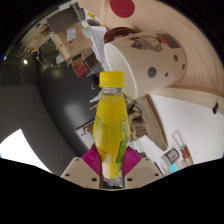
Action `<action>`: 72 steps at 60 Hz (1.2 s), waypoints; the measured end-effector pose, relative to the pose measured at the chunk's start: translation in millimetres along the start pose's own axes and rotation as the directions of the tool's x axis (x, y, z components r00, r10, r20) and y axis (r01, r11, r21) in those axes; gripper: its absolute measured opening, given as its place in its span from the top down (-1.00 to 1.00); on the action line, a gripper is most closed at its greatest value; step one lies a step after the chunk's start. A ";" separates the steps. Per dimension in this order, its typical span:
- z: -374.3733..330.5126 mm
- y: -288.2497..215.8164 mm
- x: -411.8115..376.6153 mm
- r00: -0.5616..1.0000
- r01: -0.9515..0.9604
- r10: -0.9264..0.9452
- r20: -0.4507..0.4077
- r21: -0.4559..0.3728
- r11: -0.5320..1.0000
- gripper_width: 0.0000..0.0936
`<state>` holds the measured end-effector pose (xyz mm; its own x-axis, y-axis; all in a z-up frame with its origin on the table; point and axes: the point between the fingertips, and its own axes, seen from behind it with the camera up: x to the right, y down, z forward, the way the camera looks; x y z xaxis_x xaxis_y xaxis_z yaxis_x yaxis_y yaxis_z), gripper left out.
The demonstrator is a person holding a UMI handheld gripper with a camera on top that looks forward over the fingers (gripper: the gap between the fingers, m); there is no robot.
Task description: Pour water
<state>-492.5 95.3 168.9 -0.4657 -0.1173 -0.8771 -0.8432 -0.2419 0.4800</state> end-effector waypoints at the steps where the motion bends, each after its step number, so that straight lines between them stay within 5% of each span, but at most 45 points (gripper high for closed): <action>1: 0.5 -3.2 1.5 1.000 -0.011 0.011 0.001 0.005 1.000 0.50; 17: -5.3 -1.8 1.6 0.996 0.080 -0.081 -0.048 -0.025 0.997 0.50; 28: -14.1 23.5 -27.4 0.917 0.378 -0.388 -0.090 -0.107 0.919 0.50; 37: -31.5 19.2 -84.5 0.601 0.785 -0.794 -0.091 -0.117 0.608 0.49; 45: -53.0 -9.9 -138.1 0.239 0.963 -0.963 -0.122 -0.099 0.252 0.49; 58: -93.0 -130.5 -161.7 -0.283 0.957 -0.907 -0.312 -0.159 -0.243 0.49; 72: -113.6 -241.5 -99.1 -0.449 0.883 -0.803 -0.391 -0.335 -0.330 0.49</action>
<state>-212.2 55.9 138.3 0.9915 -0.1298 0.0027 -0.0428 -0.3464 -0.9371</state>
